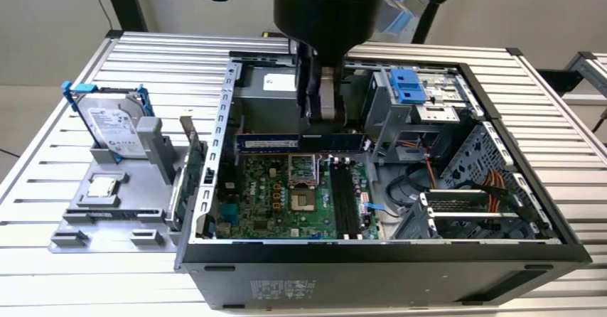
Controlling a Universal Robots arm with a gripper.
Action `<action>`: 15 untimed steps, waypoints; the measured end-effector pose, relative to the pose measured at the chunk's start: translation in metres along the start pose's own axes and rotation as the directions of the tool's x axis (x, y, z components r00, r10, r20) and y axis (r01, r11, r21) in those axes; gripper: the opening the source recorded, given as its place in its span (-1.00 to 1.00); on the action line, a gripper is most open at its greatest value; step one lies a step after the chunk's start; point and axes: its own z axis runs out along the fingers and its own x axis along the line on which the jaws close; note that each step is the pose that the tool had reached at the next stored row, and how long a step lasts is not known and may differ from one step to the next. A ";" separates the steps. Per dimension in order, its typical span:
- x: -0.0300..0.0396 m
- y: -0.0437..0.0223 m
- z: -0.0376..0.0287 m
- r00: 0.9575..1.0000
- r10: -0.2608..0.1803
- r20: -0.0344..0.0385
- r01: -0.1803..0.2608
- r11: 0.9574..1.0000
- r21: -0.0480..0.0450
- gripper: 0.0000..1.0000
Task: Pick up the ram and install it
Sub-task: 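Pick up the ram and move it above insertion slot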
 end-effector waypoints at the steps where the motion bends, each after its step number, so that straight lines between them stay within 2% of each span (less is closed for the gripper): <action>1: 0.0000 -0.0010 0.0000 1.000 0.000 0.000 0.000 1.000 0.000 -1.00; 15: 0.0003 -0.0136 -0.0001 1.000 0.000 0.000 0.000 1.000 0.000 -1.00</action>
